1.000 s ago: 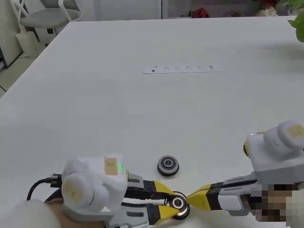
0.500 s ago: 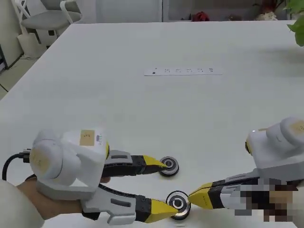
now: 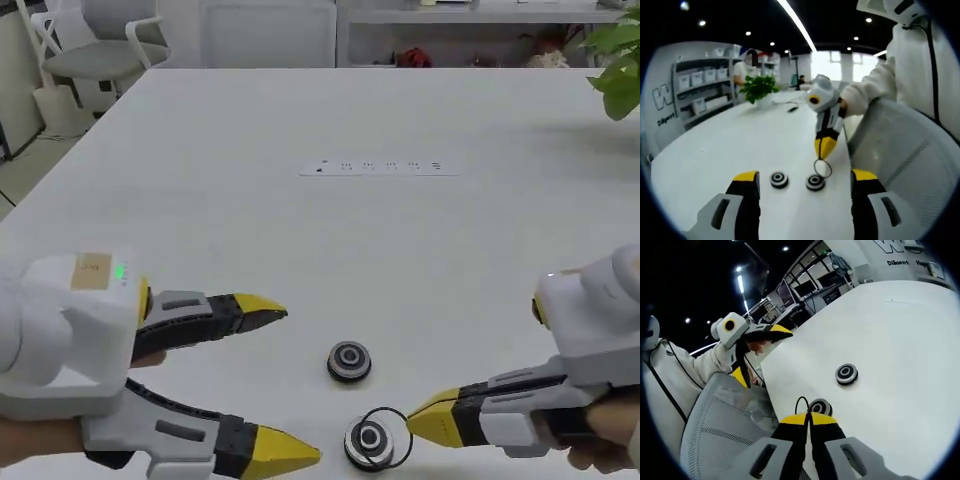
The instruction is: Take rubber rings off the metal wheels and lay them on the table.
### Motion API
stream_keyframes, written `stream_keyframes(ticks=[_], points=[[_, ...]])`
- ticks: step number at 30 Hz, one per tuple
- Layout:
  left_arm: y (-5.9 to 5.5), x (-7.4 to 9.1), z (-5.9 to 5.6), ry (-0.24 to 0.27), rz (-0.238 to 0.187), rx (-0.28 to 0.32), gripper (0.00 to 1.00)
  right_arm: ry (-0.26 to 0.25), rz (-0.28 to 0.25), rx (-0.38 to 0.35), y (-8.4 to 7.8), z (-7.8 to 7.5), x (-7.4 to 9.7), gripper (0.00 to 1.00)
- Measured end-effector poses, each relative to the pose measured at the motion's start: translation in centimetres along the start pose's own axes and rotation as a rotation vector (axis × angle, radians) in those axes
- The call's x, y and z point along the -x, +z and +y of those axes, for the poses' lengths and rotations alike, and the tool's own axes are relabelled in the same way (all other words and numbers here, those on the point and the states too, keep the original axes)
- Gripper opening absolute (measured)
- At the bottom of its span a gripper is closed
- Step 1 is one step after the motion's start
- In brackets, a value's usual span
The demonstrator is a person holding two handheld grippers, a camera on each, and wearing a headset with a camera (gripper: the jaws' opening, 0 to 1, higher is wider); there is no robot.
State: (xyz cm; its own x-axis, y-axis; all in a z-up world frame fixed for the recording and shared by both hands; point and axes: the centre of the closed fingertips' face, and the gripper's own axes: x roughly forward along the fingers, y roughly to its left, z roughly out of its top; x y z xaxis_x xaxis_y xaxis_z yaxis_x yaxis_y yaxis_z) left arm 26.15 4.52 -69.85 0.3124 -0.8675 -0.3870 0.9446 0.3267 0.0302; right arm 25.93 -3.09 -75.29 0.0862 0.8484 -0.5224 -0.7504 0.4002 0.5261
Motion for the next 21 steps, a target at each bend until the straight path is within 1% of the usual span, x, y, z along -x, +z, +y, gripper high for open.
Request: stream_keyframes(ticks=[3, 4, 6, 8, 10, 13, 16, 21], points=[[-0.3, 0.8, 0.0, 0.022, 0.016, 0.0, 0.78, -0.003, 0.003, 0.018, 0.1, 0.6, 0.3, 0.0], [-0.5, 1.2, 0.1, 0.035, 0.025, -0.004, 0.79, -0.004, 0.002, 0.022, 0.2, 0.8, 0.3, 0.0], [-0.8, 1.9, 0.2, 0.055, 0.032, -0.009, 0.81, -0.006, -0.002, 0.027, 0.4, 1.2, 0.5, 0.0], [-0.9, 2.6, 0.3, 0.076, 0.026, 0.004, 0.82, -0.008, -0.007, 0.033, 0.5, 1.5, 0.7, 0.0], [-1.1, 3.2, 0.2, 0.084, 0.022, 0.019, 0.83, -0.01, -0.007, 0.04, 0.7, 1.9, 0.9, 0.0], [-1.3, 4.0, 0.2, 0.112, 0.019, 0.024, 0.84, -0.013, -0.008, 0.055, 0.9, 2.3, 1.2, 0.0], [-1.6, 4.7, 0.2, 0.129, 0.009, 0.044, 0.84, -0.018, -0.017, 0.067, 1.3, 2.6, 1.5, 0.0], [-2.5, 5.6, -0.1, 0.153, 0.025, 0.06, 0.86, -0.019, -0.031, 0.09, 2.1, 3.3, 1.9, 0.0]])
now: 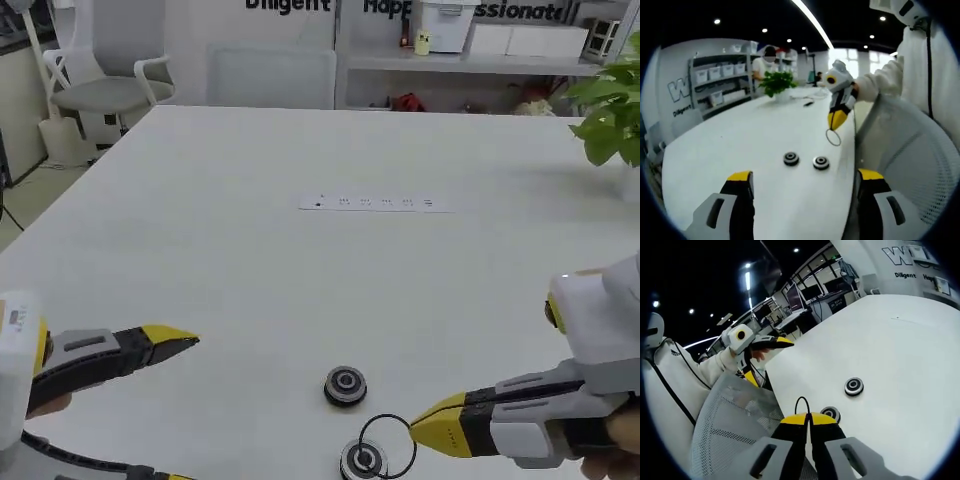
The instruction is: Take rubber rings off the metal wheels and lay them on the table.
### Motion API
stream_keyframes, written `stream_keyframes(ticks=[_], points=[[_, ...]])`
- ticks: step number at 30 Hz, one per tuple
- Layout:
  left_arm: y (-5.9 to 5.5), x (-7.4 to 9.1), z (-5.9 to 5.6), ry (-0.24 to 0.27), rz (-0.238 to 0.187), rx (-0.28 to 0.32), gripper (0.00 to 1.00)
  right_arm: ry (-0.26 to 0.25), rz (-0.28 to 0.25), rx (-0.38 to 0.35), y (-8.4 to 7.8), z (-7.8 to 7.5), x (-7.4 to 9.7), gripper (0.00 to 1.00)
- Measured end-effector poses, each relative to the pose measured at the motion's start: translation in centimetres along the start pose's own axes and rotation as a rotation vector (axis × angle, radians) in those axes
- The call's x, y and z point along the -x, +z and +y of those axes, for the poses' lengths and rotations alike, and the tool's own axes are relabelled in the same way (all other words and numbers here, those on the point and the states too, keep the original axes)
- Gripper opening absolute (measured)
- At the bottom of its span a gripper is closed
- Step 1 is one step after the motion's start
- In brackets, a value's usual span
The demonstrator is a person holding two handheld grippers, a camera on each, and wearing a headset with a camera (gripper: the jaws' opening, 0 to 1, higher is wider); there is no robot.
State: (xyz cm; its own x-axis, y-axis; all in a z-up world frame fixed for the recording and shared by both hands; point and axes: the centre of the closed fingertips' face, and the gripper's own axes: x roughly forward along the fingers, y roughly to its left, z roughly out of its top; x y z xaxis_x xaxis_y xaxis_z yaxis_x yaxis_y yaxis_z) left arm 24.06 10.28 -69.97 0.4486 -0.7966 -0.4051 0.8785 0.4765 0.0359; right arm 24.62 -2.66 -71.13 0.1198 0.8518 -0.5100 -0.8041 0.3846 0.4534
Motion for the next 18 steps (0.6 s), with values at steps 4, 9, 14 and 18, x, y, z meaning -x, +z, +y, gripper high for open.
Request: stream_keyframes(ticks=[4, 9, 14, 18], points=[[-0.4, 0.7, 0.0, 0.013, -0.016, 0.029, 0.86, 0.002, -0.007, 0.017, 0.7, 0.5, 0.3, 0.0], [-1.1, 1.2, -0.1, 0.028, -0.014, 0.043, 0.86, -0.001, -0.013, 0.038, 1.4, 0.8, 0.6, 0.0], [-1.7, 1.4, -0.4, 0.041, -0.008, 0.057, 0.86, 0.009, -0.017, 0.059, 2.3, 1.5, 0.4, 0.0], [-1.9, 1.7, -0.5, 0.054, -0.013, 0.069, 0.86, 0.022, -0.015, 0.075, 2.9, 2.0, -0.1, 0.0]])
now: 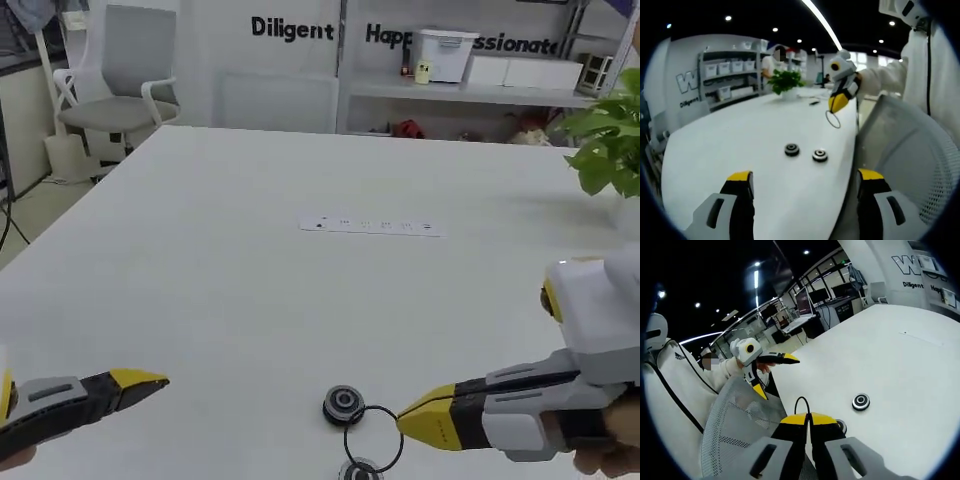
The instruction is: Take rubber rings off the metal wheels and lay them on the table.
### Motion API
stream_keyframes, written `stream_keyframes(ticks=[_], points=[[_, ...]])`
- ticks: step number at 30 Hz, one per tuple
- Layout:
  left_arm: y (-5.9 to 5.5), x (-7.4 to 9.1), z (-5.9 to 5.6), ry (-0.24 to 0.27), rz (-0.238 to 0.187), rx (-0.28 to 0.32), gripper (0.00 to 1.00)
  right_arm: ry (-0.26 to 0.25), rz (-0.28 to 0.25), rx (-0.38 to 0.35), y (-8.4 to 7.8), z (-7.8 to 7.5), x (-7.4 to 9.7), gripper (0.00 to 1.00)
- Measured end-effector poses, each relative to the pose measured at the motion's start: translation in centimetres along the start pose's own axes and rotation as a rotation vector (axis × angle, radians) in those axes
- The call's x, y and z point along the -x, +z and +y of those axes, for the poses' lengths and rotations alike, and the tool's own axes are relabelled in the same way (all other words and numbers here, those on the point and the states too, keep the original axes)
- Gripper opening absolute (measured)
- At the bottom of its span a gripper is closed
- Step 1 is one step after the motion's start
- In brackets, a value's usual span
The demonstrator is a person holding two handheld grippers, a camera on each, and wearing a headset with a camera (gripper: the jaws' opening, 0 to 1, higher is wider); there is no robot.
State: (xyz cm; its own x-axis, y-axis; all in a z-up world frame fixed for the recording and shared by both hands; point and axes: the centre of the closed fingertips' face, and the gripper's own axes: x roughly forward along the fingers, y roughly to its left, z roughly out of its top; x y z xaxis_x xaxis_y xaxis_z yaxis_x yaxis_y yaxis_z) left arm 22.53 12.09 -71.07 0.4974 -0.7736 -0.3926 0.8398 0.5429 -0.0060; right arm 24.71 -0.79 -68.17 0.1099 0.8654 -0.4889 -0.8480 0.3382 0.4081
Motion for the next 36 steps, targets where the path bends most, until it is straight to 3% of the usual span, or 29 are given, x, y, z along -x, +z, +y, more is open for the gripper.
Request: stream_keyframes(ticks=[18, 36], points=[[-0.4, 1.1, 0.0, 0.04, -0.02, 0.024, 0.87, 0.056, 0.011, 0.032, 1.6, 1.2, -3.5, 0.0], [-0.9, 2.0, 0.1, 0.081, -0.029, 0.049, 0.86, 0.08, 0.075, 0.018, 0.8, 0.3, -7.1, 0.0]])
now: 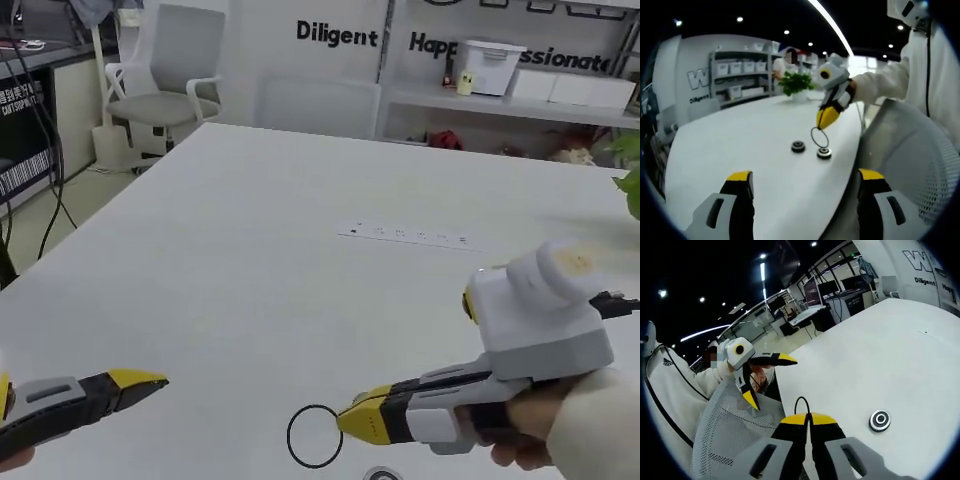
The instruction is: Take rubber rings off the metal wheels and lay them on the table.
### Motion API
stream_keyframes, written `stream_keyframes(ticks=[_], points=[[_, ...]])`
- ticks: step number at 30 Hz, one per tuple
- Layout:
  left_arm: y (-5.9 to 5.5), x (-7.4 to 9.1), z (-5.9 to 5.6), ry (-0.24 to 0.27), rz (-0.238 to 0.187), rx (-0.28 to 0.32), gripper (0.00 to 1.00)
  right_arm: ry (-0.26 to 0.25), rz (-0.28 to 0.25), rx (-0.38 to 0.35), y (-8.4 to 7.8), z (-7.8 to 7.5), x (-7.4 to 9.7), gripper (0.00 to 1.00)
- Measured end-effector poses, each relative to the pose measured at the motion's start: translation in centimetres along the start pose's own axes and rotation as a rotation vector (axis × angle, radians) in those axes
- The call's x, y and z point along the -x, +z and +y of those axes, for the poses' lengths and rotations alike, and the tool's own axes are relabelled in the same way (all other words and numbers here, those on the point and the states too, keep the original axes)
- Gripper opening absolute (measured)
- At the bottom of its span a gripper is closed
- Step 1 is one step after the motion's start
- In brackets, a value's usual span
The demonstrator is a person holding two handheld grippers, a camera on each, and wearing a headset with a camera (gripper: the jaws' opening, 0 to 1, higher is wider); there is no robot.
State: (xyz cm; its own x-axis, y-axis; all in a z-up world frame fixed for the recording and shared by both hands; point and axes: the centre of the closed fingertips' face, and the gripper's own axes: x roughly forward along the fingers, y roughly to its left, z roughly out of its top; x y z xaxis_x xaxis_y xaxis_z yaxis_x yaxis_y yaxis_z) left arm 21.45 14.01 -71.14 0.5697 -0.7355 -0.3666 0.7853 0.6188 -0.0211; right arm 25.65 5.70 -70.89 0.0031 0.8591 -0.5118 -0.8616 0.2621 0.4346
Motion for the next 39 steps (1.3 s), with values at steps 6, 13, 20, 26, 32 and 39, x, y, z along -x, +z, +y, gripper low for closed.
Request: stream_keyframes(ticks=[6, 13, 20, 26, 32, 39], points=[[-0.2, 0.0, 0.3, 0.005, 0.002, 0.004, 0.86, 0.005, 0.025, -0.009, -0.5, -0.6, -1.2, 0.0], [-0.3, -0.3, 0.3, 0.002, 0.003, 0.008, 0.87, -0.003, 0.055, -0.03, -1.5, -1.6, -2.3, 0.0], [-0.3, -0.5, 0.3, 0.0, 0.004, 0.015, 0.87, -0.027, 0.082, -0.057, -2.6, -2.9, -3.3, 0.0], [-0.2, -0.6, 0.3, -0.001, 0.002, 0.019, 0.88, -0.049, 0.104, -0.077, -3.5, -3.8, -4.0, 0.0], [-0.3, -0.6, 0.4, -0.001, 0.002, 0.023, 0.88, -0.064, 0.116, -0.095, -4.1, -4.5, -4.5, 0.0], [-0.4, -0.7, 0.5, -0.002, 0.002, 0.027, 0.88, -0.084, 0.128, -0.121, -4.8, -5.4, -4.9, 0.0]])
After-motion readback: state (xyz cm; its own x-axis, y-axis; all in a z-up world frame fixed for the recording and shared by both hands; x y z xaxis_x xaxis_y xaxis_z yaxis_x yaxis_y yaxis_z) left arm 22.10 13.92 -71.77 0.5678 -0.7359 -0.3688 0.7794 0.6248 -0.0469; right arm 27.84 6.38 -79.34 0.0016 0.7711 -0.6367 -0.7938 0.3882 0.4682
